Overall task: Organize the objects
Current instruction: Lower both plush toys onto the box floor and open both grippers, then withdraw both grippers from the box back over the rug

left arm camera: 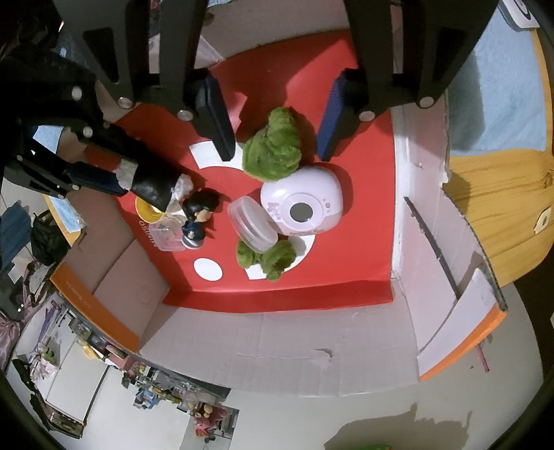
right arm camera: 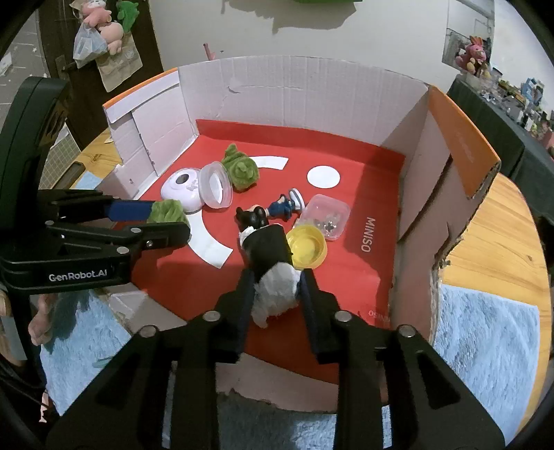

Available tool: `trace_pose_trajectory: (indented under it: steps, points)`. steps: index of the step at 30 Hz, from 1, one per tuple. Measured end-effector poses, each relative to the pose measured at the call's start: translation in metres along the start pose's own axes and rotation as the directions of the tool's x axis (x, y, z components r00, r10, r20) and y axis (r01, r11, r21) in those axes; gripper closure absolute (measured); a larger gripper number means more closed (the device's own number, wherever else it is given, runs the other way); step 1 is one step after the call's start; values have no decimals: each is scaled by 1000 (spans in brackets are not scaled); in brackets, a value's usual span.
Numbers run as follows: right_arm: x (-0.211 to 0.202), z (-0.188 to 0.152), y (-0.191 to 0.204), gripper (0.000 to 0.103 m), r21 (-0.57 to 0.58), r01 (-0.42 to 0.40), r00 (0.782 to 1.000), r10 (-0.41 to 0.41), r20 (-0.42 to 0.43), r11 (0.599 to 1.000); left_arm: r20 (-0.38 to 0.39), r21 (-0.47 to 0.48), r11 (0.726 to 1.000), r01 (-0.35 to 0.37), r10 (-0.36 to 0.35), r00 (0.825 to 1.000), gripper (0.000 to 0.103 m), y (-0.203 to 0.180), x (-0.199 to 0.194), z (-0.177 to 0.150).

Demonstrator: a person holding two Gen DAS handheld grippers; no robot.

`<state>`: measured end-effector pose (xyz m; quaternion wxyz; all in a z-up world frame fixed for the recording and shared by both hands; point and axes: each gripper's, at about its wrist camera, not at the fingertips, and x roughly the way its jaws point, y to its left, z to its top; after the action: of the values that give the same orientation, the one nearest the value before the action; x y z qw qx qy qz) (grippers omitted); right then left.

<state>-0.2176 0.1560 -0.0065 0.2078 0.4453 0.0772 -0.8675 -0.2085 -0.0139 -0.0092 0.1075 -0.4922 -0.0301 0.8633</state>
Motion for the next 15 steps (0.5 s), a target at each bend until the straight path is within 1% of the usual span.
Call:
trace_pose_trajectory:
  steps: [2, 8, 15]
  points:
    - [-1, 0, 2, 60, -8, -9, 1000, 9, 3, 1000, 0, 0, 1000, 0, 0, 1000, 51, 0, 0, -1]
    - [-4, -2, 2, 60, -9, -6, 1000, 6, 9, 1000, 3, -1, 1000, 2, -2, 1000, 51, -2, -1, -2]
    - [-9, -5, 6, 56, -13, -11, 1000, 11, 22, 1000, 18, 5, 1000, 1, -2, 1000, 44, -7, -8, -5]
